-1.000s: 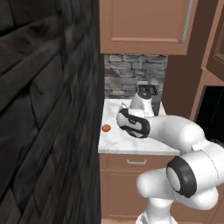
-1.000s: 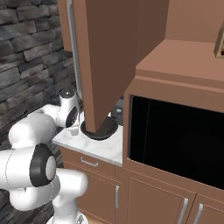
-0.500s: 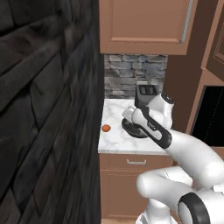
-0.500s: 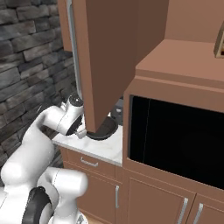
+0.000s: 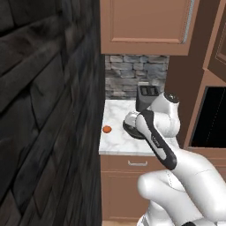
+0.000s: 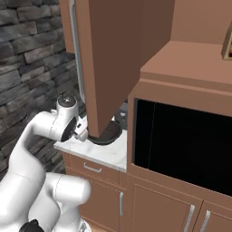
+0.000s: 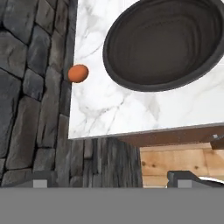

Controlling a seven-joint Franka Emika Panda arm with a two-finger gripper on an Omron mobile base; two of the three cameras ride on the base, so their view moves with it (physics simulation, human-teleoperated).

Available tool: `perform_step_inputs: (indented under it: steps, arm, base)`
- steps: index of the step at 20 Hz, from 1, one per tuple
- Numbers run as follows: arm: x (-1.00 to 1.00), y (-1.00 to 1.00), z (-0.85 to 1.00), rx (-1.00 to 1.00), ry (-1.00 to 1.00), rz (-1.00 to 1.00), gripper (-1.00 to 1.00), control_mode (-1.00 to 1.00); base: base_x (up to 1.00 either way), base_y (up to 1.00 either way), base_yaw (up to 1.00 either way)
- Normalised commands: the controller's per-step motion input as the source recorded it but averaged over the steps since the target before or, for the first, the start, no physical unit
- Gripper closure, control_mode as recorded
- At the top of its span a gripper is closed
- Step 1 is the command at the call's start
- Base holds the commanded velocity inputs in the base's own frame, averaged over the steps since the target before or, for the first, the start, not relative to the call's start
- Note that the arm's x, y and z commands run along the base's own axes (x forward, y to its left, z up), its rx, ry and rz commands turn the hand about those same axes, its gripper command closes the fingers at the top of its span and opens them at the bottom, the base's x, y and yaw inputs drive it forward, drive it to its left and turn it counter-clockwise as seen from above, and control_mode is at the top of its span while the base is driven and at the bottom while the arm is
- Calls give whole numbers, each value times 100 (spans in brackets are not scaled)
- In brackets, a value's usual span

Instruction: Pick the egg and butter from the fridge and place them by the bowl for mixing.

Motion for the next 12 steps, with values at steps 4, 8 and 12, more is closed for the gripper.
perform_step_inputs:
  steps: [4,8,12]
  arm:
    - [-45,-21,30,-16,-1,16,-100,-100]
    - [-50,-21,25,-12,-4,15,-100,-100]
    - [-46,-15,17,-8,0,8,-100,-100]
  base:
    - [0,0,0]
    - [0,0,0]
    - [0,0,0]
